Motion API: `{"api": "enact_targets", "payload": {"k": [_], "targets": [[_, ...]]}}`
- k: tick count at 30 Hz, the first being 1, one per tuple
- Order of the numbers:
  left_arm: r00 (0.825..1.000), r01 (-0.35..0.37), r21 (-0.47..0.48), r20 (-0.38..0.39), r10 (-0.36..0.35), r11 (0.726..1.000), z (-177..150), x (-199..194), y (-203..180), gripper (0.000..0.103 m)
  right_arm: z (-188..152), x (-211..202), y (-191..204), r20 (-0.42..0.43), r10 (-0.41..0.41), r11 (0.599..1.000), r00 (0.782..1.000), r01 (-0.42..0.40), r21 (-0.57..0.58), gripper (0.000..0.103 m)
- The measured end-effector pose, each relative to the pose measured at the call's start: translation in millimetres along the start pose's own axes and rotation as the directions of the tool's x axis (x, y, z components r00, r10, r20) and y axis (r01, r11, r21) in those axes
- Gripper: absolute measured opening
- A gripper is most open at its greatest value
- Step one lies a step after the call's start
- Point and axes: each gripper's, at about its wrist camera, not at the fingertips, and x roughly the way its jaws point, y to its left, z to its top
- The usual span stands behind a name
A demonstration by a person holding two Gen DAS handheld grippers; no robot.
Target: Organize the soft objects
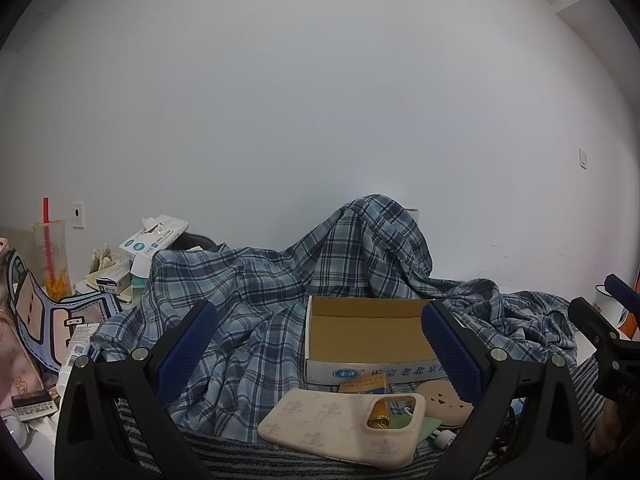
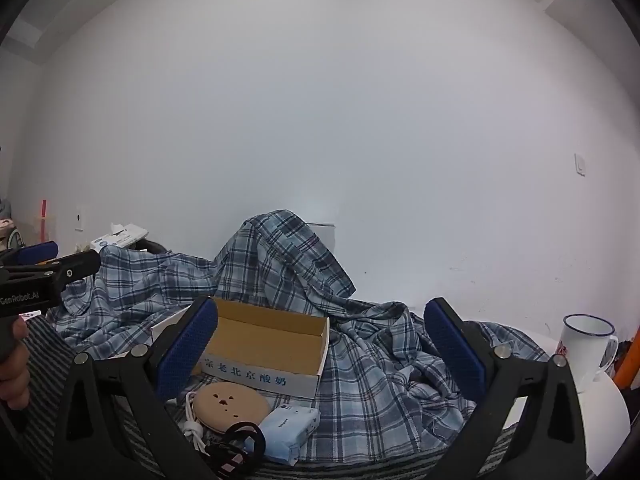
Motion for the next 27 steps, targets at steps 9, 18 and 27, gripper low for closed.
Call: {"api": "enact_targets", "payload": {"k": [9, 18, 27], "targets": [[1.000, -0.001, 0.000, 0.000, 0.001, 1.000, 0.0, -0.2, -0.2, 0.103, -0.9, -1.0, 2.2, -0.004, 0.027, 1.000, 1.000, -0.027, 0.003, 0.103], [1.000, 0.002, -0.001, 0.001, -0.002, 1.000, -0.2, -0.2, -0.2, 0.103, -2.1, 0.3, 1.4, -0.014, 0.021, 1.000, 1.000, -0.021, 0.004, 0.103], [1.000, 0.006, -0.001, 0.003, -0.006, 1.000, -1.9, -2.0, 1.1, 0.103, -2.2, 4.1, 0.6, -0.039, 0.008, 1.000, 0.999, -0.008, 0.004, 0.103]]}}
